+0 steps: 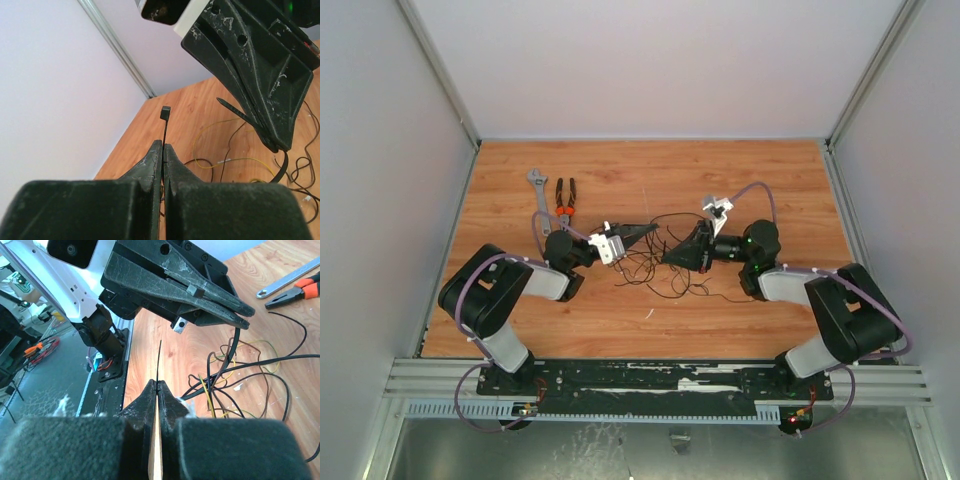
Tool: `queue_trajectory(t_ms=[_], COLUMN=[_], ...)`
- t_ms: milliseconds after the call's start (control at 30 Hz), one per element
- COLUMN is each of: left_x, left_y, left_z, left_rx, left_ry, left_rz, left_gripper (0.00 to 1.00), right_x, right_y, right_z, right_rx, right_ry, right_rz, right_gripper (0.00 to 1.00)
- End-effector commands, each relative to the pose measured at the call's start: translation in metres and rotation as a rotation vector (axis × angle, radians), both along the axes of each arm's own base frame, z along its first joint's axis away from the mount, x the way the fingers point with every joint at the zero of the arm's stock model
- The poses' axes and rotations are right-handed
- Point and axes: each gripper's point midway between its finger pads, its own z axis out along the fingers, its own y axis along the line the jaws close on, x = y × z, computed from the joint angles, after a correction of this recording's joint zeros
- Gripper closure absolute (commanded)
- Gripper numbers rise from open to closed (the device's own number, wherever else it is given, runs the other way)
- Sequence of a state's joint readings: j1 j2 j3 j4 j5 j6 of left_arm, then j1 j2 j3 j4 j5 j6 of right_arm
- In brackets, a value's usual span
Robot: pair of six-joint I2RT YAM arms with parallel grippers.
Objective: Zip-tie the wires
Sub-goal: Tie the cable at the center of the board.
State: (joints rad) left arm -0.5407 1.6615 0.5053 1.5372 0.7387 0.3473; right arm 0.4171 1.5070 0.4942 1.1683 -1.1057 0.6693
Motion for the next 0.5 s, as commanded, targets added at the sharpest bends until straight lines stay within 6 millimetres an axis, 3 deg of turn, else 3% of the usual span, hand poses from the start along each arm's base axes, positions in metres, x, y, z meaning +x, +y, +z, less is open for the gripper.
queue_trajectory(t_ms=[0, 200, 467], left_x=[-0.021, -0.025, -0.031], left_y=[0.01, 0.005, 0.0], left_z=[0.068, 0.078, 0.069], left_rx=[-0.158, -0.16, -0.128], left_ry=[-0.32, -0.356, -0.387], left_rz=[-0.005, -0.046, -0.077], left_gripper=[1.0, 1.0, 1.0], right_x=[0.0, 0.002, 0.003], right_y=[-0.001, -0.001, -0.003], right_z=[-0.004, -0.003, -0.004], right_rx=[-0.011, -0.008, -0.03], right_ry=[-0.019, -0.035, -0.038], right_rz=[-0.033, -0.062, -0.077], right_gripper=[1.0, 1.0, 1.0])
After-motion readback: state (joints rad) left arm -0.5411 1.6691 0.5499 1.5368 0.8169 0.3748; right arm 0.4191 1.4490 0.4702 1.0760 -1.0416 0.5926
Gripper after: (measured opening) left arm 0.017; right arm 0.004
